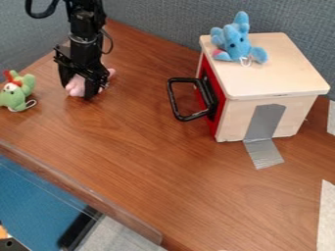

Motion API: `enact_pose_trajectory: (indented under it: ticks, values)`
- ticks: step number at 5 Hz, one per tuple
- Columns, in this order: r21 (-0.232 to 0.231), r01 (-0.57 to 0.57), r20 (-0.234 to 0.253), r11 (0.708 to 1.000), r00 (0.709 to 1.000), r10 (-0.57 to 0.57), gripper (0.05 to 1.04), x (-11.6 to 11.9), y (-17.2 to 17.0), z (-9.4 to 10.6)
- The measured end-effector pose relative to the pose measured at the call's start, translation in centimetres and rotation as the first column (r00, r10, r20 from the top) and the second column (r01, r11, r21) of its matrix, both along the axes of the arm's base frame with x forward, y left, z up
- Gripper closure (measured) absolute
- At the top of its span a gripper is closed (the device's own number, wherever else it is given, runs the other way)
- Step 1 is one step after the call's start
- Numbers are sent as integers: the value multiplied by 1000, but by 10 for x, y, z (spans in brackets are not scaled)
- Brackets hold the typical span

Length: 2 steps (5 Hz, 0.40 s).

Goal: Moved the pink bunny to the middle of the table

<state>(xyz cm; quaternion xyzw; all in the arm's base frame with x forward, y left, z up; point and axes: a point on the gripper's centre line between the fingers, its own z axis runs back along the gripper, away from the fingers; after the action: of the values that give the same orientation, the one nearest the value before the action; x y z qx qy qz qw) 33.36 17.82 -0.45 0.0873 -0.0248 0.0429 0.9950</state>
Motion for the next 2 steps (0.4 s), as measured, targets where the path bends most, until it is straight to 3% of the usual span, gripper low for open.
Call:
enact_pose_trajectory:
  ticks: [1, 2]
  values:
    - [-51, -9, 0, 999, 1000, 9, 622, 0, -9, 4]
    - [-75, -21, 93, 997, 995, 28, 745, 2, -34, 47]
